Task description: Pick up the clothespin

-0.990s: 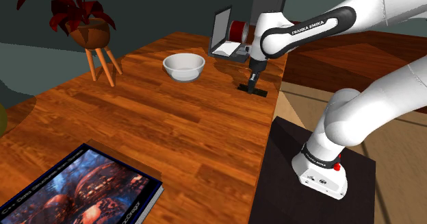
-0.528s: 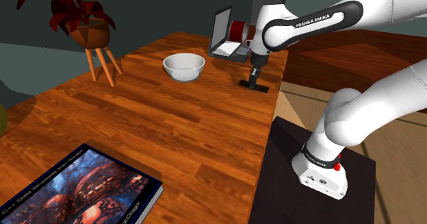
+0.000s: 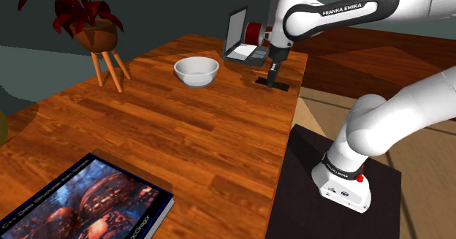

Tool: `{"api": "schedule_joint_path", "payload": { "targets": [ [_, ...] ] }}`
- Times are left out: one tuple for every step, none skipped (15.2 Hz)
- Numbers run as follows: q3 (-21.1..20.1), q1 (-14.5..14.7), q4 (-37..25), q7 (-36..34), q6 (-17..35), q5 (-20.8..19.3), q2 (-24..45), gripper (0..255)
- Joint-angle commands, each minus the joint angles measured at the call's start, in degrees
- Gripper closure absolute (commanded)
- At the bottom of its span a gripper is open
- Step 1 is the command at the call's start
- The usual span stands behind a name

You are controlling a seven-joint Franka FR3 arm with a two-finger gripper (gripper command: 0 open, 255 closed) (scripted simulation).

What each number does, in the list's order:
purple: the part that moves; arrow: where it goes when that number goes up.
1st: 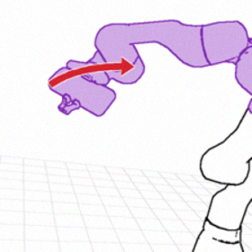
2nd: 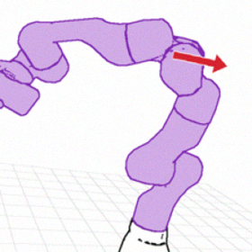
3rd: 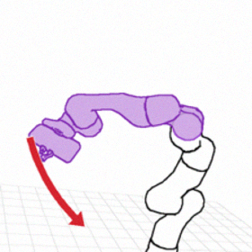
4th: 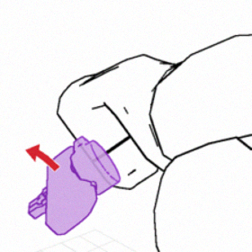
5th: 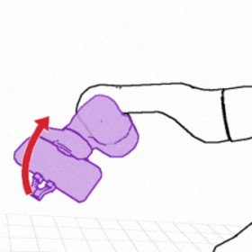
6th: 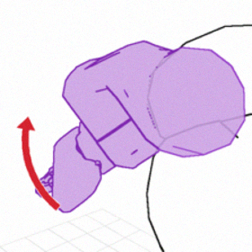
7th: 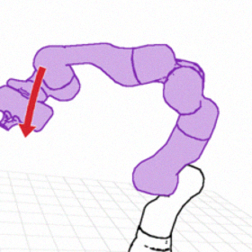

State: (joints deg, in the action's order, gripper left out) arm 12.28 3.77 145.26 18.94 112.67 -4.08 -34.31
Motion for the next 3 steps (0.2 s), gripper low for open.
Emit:
{"api": "schedule_joint_path", "payload": {
  "targets": [
    [-0.19, 0.04, -1.40, -0.11, -1.78, 0.10, -0.36, 255],
    [-0.21, 0.05, -1.50, -0.11, -1.91, 0.10, -0.39, 255],
    [-0.21, 0.05, -1.50, -0.11, -1.90, 0.10, -0.38, 255]
  ]
}}
